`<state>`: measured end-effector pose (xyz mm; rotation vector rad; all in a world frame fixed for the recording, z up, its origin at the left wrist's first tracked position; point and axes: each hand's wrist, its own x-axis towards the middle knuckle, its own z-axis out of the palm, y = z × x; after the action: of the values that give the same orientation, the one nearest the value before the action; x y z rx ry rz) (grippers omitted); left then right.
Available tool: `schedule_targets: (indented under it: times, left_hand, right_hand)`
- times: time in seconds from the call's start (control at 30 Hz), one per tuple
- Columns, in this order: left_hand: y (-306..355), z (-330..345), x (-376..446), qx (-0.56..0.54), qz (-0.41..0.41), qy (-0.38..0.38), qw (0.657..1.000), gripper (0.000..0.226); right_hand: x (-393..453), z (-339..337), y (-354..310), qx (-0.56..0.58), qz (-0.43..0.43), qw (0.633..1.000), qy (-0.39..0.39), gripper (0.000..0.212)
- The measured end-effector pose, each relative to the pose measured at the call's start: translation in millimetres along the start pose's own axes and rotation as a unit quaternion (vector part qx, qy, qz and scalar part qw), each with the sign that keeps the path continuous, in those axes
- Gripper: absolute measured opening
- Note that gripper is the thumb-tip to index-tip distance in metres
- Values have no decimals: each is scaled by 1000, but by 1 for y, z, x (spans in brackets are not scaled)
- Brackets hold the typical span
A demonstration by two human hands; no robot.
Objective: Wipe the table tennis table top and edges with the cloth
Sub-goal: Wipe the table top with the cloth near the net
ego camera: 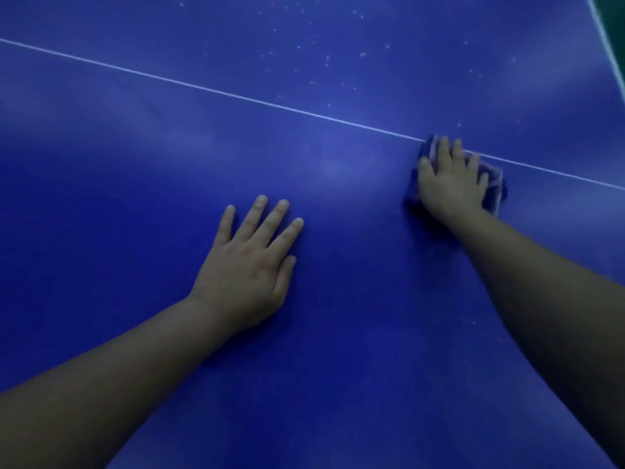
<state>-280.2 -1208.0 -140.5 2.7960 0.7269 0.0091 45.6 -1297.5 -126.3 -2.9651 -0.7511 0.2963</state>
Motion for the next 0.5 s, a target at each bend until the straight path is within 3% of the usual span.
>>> schedule_targets:
  times: [0.1, 0.2, 0.33, 0.43, 0.5]
  left_hand:
    - [5, 1, -2, -3, -15, -4, 1000, 60]
    - [9, 0, -7, -2, -36, -1, 999, 61]
    - [18, 2, -17, -11, -59, 1, 998, 61]
    - [23, 3, -28, -13, -70, -1, 997, 61]
    - [25, 4, -34, -11, -73, -4, 997, 62]
  right_hand:
    - [10, 5, -40, -2, -45, 999, 3, 62]
    - [-56, 22, -57, -24, -200, 979, 3, 61]
    - [-182, 28, 7, -26, -356, 933, -51, 62]
    - [-173, 18, 68, -54, -354, 931, -63, 65]
    - [-125, 12, 74, -61, -254, 965, -39, 70]
